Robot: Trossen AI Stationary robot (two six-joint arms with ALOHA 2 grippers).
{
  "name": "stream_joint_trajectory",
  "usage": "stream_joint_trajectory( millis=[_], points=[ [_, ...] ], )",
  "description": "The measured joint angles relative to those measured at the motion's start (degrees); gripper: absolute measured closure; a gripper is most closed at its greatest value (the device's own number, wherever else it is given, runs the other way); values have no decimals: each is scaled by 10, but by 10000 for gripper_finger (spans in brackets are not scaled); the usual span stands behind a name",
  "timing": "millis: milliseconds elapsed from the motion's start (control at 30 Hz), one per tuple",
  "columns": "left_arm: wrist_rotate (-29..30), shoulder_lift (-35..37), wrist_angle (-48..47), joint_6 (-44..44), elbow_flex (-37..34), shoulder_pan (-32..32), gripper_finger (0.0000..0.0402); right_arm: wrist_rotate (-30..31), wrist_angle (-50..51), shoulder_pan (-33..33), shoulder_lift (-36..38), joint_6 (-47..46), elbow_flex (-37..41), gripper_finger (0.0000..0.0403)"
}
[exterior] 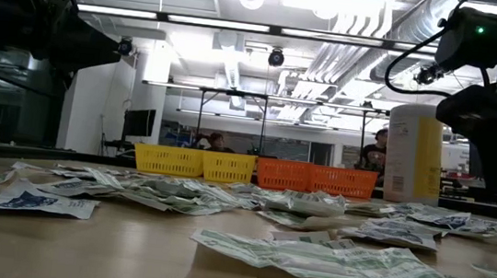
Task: Pick & Place First Aid Supplies
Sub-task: Put the green pad into the right orange bin
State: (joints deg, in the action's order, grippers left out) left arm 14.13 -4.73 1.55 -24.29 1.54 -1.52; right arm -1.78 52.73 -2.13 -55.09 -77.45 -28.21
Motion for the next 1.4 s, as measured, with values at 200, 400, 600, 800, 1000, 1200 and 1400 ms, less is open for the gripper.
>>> stream_joint_trajectory(
  millis=[200,400,600,800,1000,1200,1400],
  points=[
    [0,0,0,0,0,0,300,3,-3,-1,0,-18,4,254],
    [0,0,0,0,0,0,300,-6,-33,-1,-1,-42,31,254],
    [0,0,0,0,0,0,300,-5,-49,-1,-1,-67,50,254],
    [0,0,0,0,0,0,300,-18,-112,-2,-1,-90,72,254],
    [0,0,0,0,0,0,300,-26,-121,-12,-9,-95,83,254],
    [0,0,0,0,0,0,300,-28,-131,-29,-22,-78,83,258],
    [0,0,0,0,0,0,300,-38,-128,-40,-22,-63,85,294]
  ],
)
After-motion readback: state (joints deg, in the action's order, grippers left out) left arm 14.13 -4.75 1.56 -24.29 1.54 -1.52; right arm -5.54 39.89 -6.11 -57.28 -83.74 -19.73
